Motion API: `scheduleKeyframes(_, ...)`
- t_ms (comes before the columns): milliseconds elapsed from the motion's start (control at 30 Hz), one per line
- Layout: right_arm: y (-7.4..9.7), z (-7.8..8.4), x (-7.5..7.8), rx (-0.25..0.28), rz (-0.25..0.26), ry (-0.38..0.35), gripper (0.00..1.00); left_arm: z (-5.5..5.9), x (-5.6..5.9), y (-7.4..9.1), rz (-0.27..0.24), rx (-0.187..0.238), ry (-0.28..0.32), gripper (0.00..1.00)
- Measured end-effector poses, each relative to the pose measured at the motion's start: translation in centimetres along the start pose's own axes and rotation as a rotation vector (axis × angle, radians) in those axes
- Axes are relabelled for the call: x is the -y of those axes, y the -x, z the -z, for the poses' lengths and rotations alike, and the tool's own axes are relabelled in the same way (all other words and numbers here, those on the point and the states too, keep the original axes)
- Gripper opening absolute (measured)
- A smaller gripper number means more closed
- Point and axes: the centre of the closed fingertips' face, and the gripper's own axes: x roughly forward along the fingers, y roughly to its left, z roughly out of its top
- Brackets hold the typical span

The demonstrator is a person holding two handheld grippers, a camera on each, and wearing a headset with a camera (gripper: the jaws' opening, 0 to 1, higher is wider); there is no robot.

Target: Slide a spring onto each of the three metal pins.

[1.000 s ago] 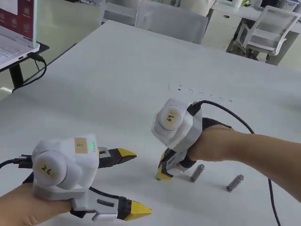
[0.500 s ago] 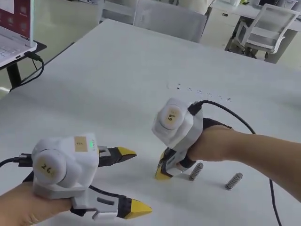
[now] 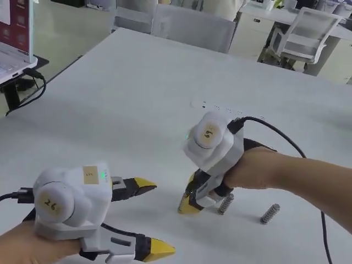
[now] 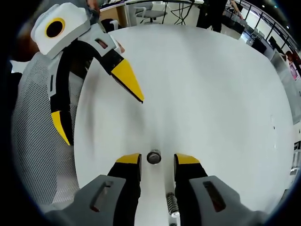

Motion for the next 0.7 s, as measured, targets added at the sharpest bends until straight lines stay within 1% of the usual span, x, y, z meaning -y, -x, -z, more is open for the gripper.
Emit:
scheduleKeyframes(200, 1.7, 0.0, 0.5, 0.060, 0.032, -0.028, 0.28, 0.0, 0.1, -0.1, 0.002, -0.006, -0.001, 0.65)
scheduleKeyframes(333, 3.3, -0.4, 1.0, 0.113, 0.065, -0.040, 0.30, -0.2, -0.1, -0.2, -0.001, -0.008, 0.001, 0.65)
scheduleKeyframes(467, 5.0, -1.0, 1.3, 0.164, 0.102, -0.039, 0.31, -0.6, -0.3, -0.3, -0.002, -0.009, -0.005, 0.65)
scheduleKeyframes(600, 6.8, -1.1, 1.6, 0.208, 0.141, -0.043, 0.31, -1.0, -0.6, -0.3, -0.008, -0.010, -0.009, 0.64)
scheduleKeyframes(633, 7.0, -1.1, 1.7, 0.212, 0.146, -0.044, 0.32, -1.1, -0.7, -0.2, -0.011, -0.011, -0.011, 0.64)
scheduleKeyframes(700, 8.1, -1.0, 2.0, 0.245, 0.172, -0.061, 0.32, -1.5, -0.8, -0.1, -0.014, -0.009, -0.014, 0.64)
